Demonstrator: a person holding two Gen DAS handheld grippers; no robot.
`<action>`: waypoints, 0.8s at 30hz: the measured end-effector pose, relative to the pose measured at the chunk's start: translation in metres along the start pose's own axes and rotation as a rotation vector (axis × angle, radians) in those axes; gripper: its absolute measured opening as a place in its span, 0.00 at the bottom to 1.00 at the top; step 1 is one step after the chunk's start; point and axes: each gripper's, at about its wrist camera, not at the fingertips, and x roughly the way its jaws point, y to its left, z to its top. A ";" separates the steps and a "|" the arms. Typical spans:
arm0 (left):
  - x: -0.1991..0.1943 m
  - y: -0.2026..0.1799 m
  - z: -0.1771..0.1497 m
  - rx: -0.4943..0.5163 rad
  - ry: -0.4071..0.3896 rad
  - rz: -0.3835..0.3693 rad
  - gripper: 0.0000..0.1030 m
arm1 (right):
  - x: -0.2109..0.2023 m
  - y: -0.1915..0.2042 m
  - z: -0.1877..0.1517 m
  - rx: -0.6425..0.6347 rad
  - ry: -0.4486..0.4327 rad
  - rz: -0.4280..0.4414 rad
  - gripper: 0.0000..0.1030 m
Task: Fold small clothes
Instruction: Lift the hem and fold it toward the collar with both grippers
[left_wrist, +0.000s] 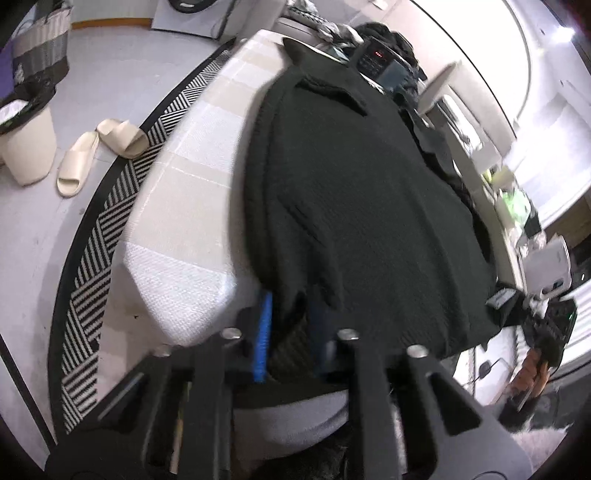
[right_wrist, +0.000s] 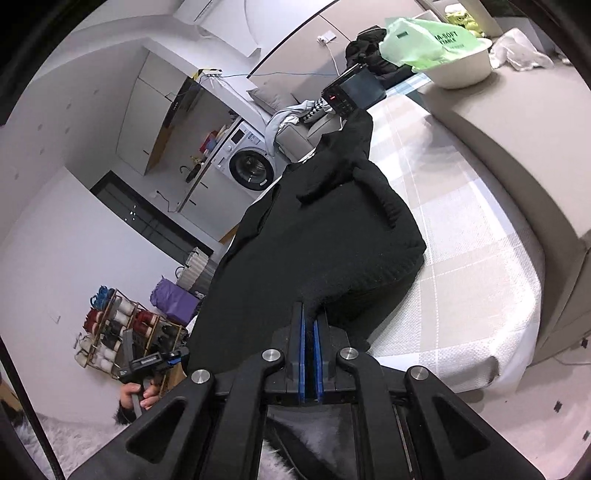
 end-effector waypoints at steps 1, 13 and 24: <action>-0.003 0.002 0.001 -0.012 -0.016 -0.018 0.13 | 0.000 0.000 0.000 0.002 -0.008 0.005 0.04; -0.005 -0.001 -0.005 0.044 0.002 -0.005 0.29 | 0.003 0.004 -0.005 0.000 0.000 0.003 0.04; -0.012 0.001 -0.016 0.122 0.057 0.000 0.36 | 0.007 0.006 -0.009 -0.034 0.045 -0.026 0.04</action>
